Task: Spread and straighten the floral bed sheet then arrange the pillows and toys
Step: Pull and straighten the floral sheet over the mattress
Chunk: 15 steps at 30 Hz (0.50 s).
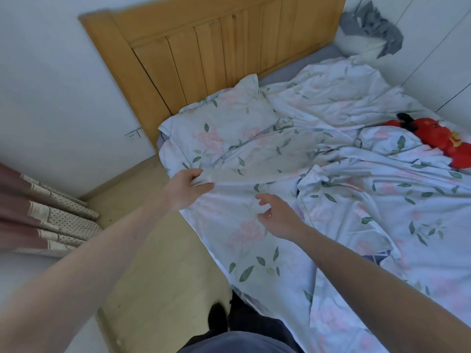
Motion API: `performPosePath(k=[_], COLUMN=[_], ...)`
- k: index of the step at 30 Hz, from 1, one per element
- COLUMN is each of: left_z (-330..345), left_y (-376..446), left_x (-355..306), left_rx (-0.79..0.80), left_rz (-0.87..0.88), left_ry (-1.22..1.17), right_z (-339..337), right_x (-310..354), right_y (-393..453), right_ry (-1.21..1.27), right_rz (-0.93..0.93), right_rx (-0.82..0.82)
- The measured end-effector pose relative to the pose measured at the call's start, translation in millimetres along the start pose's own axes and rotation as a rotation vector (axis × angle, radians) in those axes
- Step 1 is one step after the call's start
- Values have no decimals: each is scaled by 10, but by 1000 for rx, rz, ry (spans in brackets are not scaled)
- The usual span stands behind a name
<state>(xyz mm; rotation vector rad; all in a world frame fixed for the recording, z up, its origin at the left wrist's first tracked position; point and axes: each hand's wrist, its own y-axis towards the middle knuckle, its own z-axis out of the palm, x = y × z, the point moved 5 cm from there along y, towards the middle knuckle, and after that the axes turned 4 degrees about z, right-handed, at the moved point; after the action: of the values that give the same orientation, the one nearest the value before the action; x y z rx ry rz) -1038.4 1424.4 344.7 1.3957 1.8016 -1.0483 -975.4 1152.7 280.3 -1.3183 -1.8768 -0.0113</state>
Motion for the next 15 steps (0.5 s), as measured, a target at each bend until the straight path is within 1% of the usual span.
performPosePath(k=[4, 7, 11, 13, 15], left_z=[-3, -28, -136, -199, -306], left_y=[26, 48, 94, 138, 238], left_x=[-54, -87, -49, -11, 85], left_rx=[0, -12, -59, -71, -95], left_rz=[-54, -81, -84, -84, -101], left_ry=[37, 12, 15, 18, 14], right_z=[-227, -294, -226, -169, -110], right_x=[333, 565, 785, 831, 849], right_y=[505, 864, 1234, 1391, 1588], right_ry=[-63, -146, -314, -355, -377], right_rz=[-110, -143, -173, -201, -188], right_rx=[13, 53, 172, 229, 279])
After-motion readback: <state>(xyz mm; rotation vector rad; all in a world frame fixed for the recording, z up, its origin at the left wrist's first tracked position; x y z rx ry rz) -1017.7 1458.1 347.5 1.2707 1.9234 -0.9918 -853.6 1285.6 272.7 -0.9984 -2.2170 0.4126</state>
